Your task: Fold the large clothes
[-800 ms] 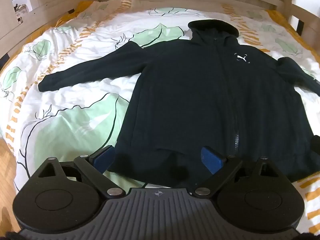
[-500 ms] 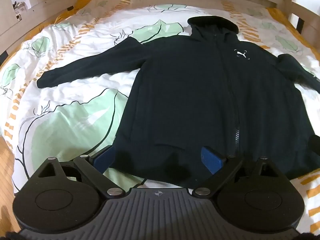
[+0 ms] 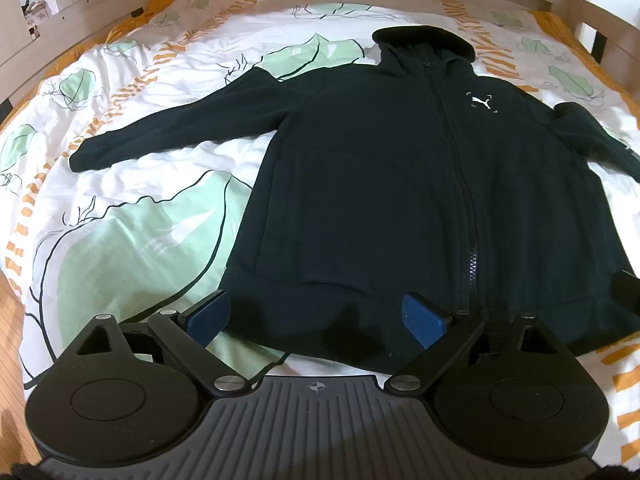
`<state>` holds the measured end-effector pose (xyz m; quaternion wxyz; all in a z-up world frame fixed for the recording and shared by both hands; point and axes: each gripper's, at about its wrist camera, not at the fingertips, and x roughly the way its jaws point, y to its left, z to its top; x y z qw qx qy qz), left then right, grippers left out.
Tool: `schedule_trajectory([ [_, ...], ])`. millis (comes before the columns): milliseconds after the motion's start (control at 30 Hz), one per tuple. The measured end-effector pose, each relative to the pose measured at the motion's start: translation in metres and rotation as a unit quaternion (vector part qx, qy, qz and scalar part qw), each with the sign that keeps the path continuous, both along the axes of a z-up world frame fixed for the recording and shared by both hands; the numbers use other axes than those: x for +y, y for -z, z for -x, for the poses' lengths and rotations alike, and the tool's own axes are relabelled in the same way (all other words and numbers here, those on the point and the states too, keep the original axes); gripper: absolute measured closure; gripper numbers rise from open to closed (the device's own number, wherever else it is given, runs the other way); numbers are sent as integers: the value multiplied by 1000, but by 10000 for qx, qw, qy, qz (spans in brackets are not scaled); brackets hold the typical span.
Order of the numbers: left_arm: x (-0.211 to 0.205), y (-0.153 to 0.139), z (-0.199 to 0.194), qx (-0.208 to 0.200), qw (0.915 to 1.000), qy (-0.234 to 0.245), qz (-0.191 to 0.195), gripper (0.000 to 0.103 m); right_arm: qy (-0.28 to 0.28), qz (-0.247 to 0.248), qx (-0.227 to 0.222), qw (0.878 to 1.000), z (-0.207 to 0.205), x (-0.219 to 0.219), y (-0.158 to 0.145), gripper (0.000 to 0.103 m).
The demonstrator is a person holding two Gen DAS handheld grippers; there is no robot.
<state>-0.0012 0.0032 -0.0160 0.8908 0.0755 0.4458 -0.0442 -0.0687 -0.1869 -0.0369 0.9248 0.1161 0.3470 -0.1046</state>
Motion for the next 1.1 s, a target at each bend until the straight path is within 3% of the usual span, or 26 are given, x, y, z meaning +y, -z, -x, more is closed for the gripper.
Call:
schedule_trajectory([
  [1100, -3, -1, 0, 80, 10000, 8, 21, 10, -119, -53, 164, 9998, -7, -3, -1, 1],
])
